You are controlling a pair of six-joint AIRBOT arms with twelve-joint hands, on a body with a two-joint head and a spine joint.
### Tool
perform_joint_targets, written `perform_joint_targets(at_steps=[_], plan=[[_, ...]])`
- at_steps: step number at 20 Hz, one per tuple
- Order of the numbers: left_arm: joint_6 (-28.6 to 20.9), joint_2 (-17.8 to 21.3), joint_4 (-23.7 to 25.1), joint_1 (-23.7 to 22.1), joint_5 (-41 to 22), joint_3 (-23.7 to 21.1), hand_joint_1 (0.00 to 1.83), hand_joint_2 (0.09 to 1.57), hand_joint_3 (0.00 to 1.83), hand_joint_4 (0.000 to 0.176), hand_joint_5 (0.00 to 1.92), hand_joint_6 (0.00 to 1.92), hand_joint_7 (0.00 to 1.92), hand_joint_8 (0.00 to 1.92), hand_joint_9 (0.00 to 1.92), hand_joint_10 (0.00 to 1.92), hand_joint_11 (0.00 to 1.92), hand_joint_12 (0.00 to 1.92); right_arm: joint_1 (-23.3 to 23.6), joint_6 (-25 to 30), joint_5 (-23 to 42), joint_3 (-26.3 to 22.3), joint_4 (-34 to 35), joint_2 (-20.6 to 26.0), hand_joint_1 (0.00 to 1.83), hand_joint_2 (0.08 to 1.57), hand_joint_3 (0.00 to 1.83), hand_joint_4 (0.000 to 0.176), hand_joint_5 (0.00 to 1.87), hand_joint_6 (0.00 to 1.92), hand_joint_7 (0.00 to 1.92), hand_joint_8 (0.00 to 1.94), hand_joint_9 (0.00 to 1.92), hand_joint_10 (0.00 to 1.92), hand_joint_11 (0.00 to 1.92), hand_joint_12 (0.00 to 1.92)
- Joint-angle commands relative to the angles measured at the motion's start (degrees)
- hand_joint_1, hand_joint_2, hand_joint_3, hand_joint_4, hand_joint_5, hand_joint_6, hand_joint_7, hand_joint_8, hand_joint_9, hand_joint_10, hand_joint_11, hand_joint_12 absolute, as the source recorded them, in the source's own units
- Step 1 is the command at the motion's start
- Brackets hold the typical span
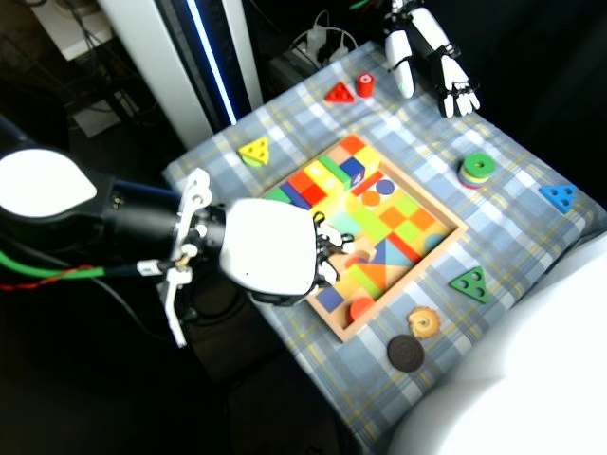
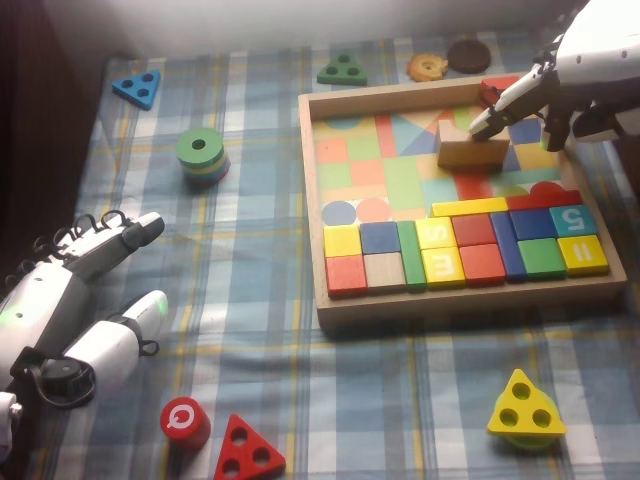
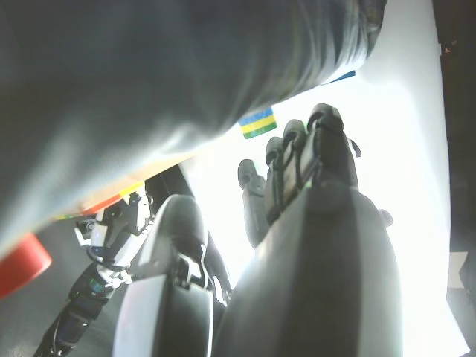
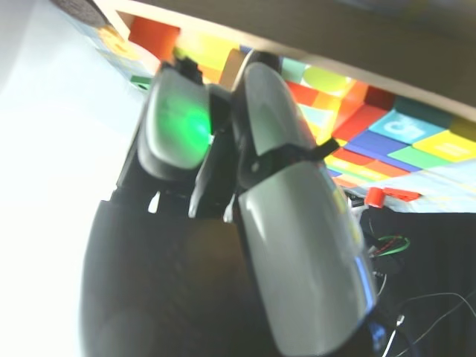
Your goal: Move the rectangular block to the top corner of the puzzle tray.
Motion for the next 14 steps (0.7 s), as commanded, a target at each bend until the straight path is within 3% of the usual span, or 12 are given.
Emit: perform_joint_targets(at_steps=[1,2,4,5,6,7,8,10,11,13,14], plan=[[-0.39,0.46,2.41,-0.50,-6.33,-0.03,0.61,1.42,0.00,0.075,0.38,0.00,0.21,0.00,0.11,0.00,0.00,0.00,0.82,-0.64,-1.53,0.08,1.43,0.53,1.50,1.22,0.00,0.045,0.45,0.01,1.22,1.94,1.39,1.92,1.45,1.92],[-0.39,0.46,2.40,-0.49,-6.31,-0.03,0.62,1.42,0.00,0.070,0.38,0.00,0.22,0.00,0.12,0.00,0.00,0.00,0.93,-0.64,-1.36,-0.19,1.38,0.53,1.55,1.21,0.00,0.032,0.47,0.01,1.22,1.94,1.40,1.92,1.46,1.92],[-0.39,0.46,2.38,-0.49,-6.29,-0.05,0.59,1.42,0.00,0.076,0.38,0.00,0.22,0.00,0.12,0.00,0.00,0.00,1.55,-0.65,-1.16,-0.65,1.36,0.46,1.55,1.21,0.00,0.036,0.47,0.01,1.22,1.94,1.40,1.92,1.46,1.92],[-0.39,0.46,2.38,-0.49,-6.29,-0.06,0.58,1.43,0.00,0.072,0.39,0.00,0.22,0.00,0.12,0.00,0.00,0.00,2.36,-0.69,-0.98,-0.68,1.26,0.09,1.54,1.21,0.00,0.051,0.47,0.00,1.21,1.94,1.40,1.92,1.46,1.92],[-0.39,0.46,2.37,-0.49,-6.29,-0.06,0.61,1.42,0.00,0.064,0.39,0.00,0.23,0.00,0.12,0.00,0.00,0.00,3.05,-0.91,-0.92,-0.68,1.09,-0.22,1.56,1.21,0.00,0.046,0.46,0.00,1.20,1.94,1.39,1.92,1.46,1.92],[-0.39,0.46,2.37,-0.49,-6.30,-0.05,0.61,1.42,0.00,0.067,0.39,0.00,0.23,0.00,0.13,0.01,0.00,0.00,3.74,-1.22,-0.79,-0.68,0.97,-0.52,1.55,1.22,0.00,0.071,0.45,0.00,1.18,1.94,1.37,1.92,1.44,1.92],[-0.39,0.46,2.37,-0.49,-6.31,-0.05,0.61,1.42,0.00,0.061,0.40,0.00,0.23,0.00,0.13,0.00,0.00,0.00,4.34,-1.41,-0.65,-0.69,0.95,-0.78,1.54,1.22,0.00,0.057,0.44,0.00,1.16,1.94,1.36,1.92,1.43,1.92],[-0.39,0.45,2.37,-0.49,-6.32,-0.05,0.61,1.42,0.00,0.064,0.39,0.00,0.22,0.00,0.11,0.00,0.00,0.00,5.35,-1.44,-0.35,-0.86,0.95,-0.96,1.53,1.22,0.00,0.053,0.43,0.00,1.15,1.94,1.36,1.92,1.44,1.92],[-0.40,0.43,2.36,-0.48,-6.37,-0.08,0.62,1.42,0.00,0.058,0.40,0.00,0.23,0.01,0.13,0.01,0.00,0.00,5.78,-1.44,-0.30,-1.08,0.96,-0.96,1.56,1.22,0.00,0.009,0.44,0.00,1.22,1.94,1.43,1.92,1.50,1.92],[-0.40,0.42,2.31,-0.36,-6.46,-0.14,0.61,1.42,0.00,0.061,0.40,0.00,0.23,0.00,0.13,0.01,0.00,0.00,6.49,-1.45,-0.30,-1.51,0.98,-0.96,1.57,1.22,0.00,0.012,0.45,0.01,1.25,1.94,1.45,1.92,1.50,1.92],[-0.40,0.42,2.27,-0.32,-6.45,-0.16,0.59,1.42,0.00,0.056,0.39,0.00,0.23,0.00,0.13,0.01,0.00,0.00,7.07,-1.45,-0.26,-1.93,0.98,-0.96,1.58,1.20,0.00,0.000,0.45,0.00,1.20,1.94,1.41,1.92,1.46,1.92]])
